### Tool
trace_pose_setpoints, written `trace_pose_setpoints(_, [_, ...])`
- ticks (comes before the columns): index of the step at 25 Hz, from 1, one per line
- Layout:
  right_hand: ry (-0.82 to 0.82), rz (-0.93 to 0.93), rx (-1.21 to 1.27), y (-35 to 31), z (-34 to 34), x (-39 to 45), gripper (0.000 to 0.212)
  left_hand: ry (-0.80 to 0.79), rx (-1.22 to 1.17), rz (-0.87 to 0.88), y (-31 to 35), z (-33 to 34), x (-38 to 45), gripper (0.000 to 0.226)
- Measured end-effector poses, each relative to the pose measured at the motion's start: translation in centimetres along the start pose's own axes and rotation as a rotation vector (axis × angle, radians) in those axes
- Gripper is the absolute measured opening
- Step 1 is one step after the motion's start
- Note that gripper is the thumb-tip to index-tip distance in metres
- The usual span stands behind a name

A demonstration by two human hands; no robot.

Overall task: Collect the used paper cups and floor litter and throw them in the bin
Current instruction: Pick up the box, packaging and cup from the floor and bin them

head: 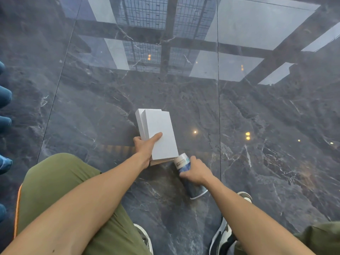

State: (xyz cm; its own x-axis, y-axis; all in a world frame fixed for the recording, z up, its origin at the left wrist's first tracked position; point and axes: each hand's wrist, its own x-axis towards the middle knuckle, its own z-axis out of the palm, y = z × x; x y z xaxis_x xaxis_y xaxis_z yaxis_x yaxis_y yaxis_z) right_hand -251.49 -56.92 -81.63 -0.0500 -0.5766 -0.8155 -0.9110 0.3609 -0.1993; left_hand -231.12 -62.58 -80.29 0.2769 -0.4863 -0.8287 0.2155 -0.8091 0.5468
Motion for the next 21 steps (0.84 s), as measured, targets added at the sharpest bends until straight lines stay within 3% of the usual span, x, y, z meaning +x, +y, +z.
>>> trace_pose_setpoints(5, [0.224, 0.123, 0.494, -0.3, -6.2, 1.8, 0.064, 0.001, 0.002, 0.089, 1.0, 1.0, -0.7, 0.076])
trace_pose_setpoints(9, [0.223, 0.113, 0.927, -2.5, -12.6, 0.3, 0.082, -0.007, 0.007, 0.122, 3.7, 1.3, -4.8, 0.08])
trace_pose_setpoints(16, [0.049, 0.008, 1.078, -8.3, -22.9, -19.0, 0.048, 0.038, -0.005, 0.115, 13.9, -0.4, -24.1, 0.075])
trace_pose_setpoints(21, [0.066, 0.017, 0.996, -13.3, -29.0, -33.9, 0.056, 0.071, -0.024, 0.074, 20.0, -4.6, -38.5, 0.073])
